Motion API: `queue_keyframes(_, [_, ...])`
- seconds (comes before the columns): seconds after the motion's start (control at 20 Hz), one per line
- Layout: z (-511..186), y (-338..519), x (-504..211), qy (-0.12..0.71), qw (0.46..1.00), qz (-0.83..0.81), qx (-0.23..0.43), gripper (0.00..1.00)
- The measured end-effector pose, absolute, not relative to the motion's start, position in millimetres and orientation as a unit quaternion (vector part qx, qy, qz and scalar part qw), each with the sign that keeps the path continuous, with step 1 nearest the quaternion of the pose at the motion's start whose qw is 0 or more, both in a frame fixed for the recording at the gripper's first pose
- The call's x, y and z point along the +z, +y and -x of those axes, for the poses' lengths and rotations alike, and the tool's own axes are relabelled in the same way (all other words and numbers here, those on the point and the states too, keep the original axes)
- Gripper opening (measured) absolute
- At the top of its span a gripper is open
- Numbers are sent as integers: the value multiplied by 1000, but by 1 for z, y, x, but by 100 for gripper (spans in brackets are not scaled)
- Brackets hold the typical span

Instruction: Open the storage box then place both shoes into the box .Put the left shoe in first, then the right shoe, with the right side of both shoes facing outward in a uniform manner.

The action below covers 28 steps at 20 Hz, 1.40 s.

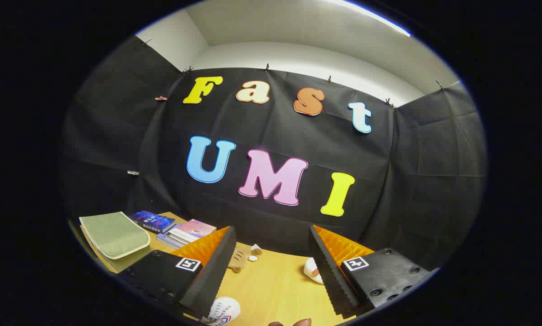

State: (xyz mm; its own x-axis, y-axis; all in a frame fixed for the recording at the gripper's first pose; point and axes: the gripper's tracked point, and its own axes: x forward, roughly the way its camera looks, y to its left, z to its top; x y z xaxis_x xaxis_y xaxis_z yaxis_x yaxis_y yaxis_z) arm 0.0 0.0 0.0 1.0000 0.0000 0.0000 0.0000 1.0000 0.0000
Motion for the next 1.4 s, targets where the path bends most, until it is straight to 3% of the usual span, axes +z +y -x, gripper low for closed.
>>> queue_keyframes(0.85, [5, 35, 14, -10, 999, -7, 36, 98])
queue_keyframes(1.15, [-5, 81, 11, 3, 994, -32, 102, 97])
queue_keyframes(1.4, [-11, 149, -4, 50, 973, -105, 202, 98])
